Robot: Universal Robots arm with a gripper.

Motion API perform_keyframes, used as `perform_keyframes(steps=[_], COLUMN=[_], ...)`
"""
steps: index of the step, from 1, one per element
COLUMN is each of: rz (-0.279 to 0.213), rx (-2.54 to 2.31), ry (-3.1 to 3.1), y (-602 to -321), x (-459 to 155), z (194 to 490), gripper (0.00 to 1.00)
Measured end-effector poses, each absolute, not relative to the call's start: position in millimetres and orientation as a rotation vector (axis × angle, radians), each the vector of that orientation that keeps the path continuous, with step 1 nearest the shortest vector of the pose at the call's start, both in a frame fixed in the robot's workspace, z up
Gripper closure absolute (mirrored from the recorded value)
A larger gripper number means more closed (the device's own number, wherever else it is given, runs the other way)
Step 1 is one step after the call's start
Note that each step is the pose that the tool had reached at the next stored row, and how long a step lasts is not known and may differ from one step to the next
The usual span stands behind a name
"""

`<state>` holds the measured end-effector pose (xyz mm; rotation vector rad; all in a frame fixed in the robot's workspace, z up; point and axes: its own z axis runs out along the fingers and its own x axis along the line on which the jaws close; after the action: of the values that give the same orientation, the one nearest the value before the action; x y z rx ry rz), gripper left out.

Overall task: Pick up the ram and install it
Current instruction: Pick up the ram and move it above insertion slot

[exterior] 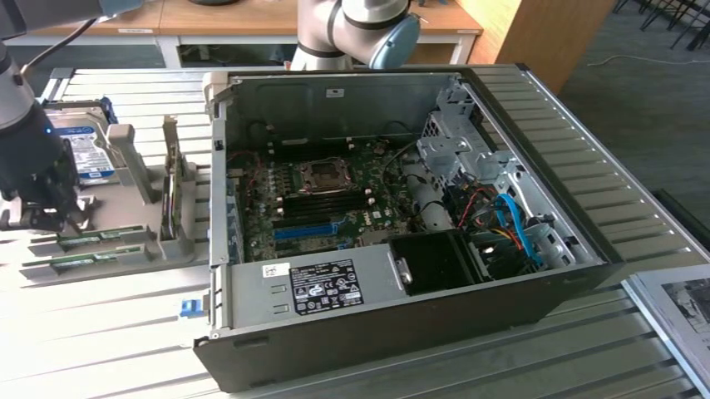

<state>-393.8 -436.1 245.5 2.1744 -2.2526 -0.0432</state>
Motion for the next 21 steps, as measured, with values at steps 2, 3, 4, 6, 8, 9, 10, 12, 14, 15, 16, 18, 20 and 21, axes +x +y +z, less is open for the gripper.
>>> perform_keyframes(steps=[2, 3, 4, 6, 8, 9, 10, 12, 14, 15, 16, 18, 20, 21], rz=[-0.043, -0.042, -0.042, -0.042, -0.042, -0.041, -0.042, -0.041, -0.041, -0.041, -0.041, -0.041, -0.041, -0.041], rx=[2.174, 2.174, 2.174, 2.174, 2.174, 2.173, 2.174, 2.173, 2.174, 2.174, 2.174, 2.174, 2.174, 2.174], ry=[-2.252, -2.252, -2.252, -2.252, -2.252, -2.252, -2.252, -2.252, -2.252, -2.252, -2.252, -2.252, -2.252, -2.252], y=[-438.0, -439.0, -439.9, -441.7, -443.6, -444.1, -444.1, -444.1, -444.1, -444.2, -444.2, -444.2, -444.2, -444.2], x=[-393.8, -393.7, -393.7, -393.8, -393.8, -393.8, -393.8, -393.8, -393.8, -393.8, -393.8, -393.8, -393.8, -393.8], z=[245.5, 245.5, 245.5, 245.5, 245.5, 245.5, 245.5, 245.5, 245.4, 244.9, 244.1, 242.3, 240.4, 239.4], gripper=[0.71, 0.71, 0.71, 0.71, 0.71, 0.71, 0.71, 0.71, 0.71, 0.71, 0.71, 0.71, 0.71, 0.71])
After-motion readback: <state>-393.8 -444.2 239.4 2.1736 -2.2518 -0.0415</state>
